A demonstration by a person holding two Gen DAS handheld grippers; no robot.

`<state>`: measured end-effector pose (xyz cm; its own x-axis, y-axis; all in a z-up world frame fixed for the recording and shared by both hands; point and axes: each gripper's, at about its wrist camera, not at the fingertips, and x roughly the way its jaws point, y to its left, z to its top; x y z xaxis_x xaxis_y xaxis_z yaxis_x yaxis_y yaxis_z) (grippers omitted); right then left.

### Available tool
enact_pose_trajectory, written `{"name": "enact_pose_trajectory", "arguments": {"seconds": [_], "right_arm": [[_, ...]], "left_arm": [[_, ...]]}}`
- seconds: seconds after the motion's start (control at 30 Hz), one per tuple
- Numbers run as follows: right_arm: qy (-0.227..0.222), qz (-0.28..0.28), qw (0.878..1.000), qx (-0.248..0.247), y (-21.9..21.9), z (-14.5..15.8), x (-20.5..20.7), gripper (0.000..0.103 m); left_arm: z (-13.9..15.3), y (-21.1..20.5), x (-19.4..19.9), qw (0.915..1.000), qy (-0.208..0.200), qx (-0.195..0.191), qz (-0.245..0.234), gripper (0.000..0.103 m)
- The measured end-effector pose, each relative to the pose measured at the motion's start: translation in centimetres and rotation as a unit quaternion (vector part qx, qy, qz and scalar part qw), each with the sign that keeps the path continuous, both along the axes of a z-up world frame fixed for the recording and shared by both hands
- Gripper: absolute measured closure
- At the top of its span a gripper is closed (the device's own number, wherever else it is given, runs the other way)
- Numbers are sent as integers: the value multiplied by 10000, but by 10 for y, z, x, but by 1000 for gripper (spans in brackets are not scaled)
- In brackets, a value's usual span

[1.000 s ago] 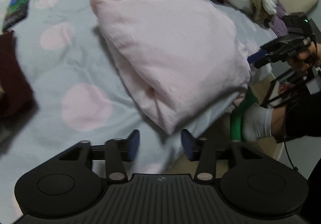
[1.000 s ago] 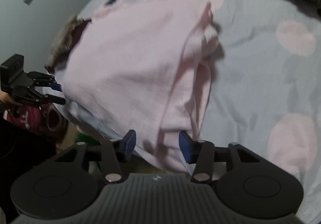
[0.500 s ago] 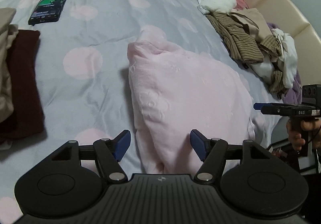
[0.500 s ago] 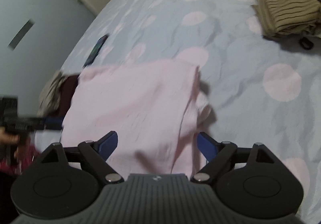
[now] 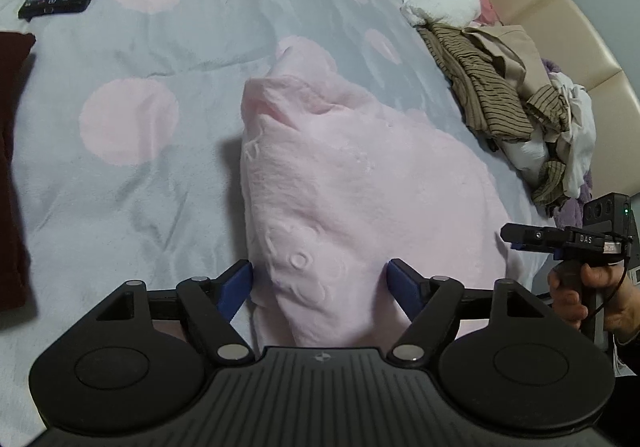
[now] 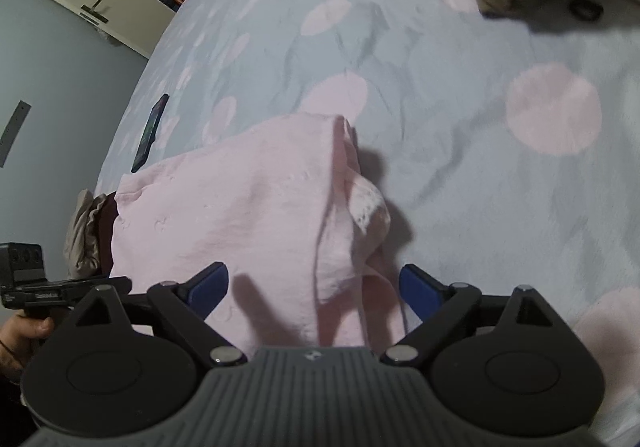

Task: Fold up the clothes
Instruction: 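Slide both grippers under the folded nightgown and grasp it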

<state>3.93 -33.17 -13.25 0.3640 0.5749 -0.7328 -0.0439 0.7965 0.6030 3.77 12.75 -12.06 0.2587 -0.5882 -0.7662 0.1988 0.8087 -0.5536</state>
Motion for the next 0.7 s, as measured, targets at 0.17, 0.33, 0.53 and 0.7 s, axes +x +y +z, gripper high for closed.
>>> {"name": "enact_pose_trajectory", "arguments": {"seconds": [0.17, 0.33, 0.53, 0.7], "right_arm": [[22, 206, 9997, 109, 3, -11, 3, 8], [-122, 501, 9986, -62, 16, -10, 8, 8], [-284, 734, 9966, -240, 33, -10, 13, 8], [-359, 835, 9953, -340, 42, -10, 17, 8]], "left_arm": [[-19, 5, 8, 9980, 368, -484, 156, 29], [-26, 4, 13, 9974, 407, -579, 114, 25], [-31, -1, 14, 9976, 372, -568, 100, 20], [-31, -10, 13, 9985, 275, -463, -45, 9]]}}
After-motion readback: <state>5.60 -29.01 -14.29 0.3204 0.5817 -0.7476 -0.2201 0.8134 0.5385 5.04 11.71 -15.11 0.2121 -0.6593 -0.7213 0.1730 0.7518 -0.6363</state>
